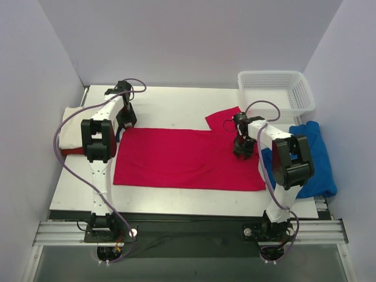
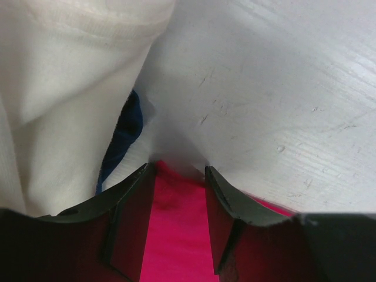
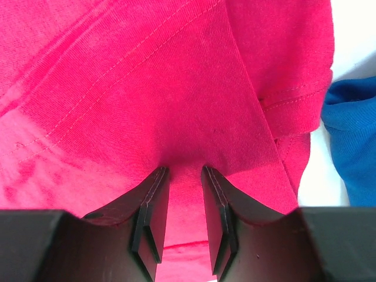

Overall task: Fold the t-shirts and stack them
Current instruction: Grap the side of the flattened tshirt furthest away from the robot with both arms

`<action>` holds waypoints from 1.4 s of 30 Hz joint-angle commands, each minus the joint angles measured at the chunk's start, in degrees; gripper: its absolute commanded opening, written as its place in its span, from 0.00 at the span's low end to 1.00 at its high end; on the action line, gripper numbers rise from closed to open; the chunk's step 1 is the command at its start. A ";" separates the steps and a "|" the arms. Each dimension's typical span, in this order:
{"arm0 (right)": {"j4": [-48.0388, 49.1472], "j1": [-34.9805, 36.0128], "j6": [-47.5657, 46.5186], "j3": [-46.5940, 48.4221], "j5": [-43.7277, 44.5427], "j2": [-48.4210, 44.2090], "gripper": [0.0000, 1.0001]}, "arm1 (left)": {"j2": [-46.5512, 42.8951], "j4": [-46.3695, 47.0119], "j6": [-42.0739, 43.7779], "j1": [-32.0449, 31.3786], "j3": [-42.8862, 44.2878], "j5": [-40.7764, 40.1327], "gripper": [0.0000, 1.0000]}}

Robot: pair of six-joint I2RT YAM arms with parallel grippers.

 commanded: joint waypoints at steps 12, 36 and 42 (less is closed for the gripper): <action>-3.44 -0.42 0.63 -0.68 2.00 -2.33 0.29 | 0.72 -0.39 -0.06 -0.25 -0.92 -1.23 0.00; -4.33 -1.21 -8.32 34.96 10.26 10.66 0.33 | -9.39 -1.18 1.88 -0.51 -7.60 -2.90 0.00; -3.97 -1.91 -12.98 51.49 8.77 23.49 0.36 | -10.71 -2.23 1.26 -0.43 -9.70 -5.18 0.00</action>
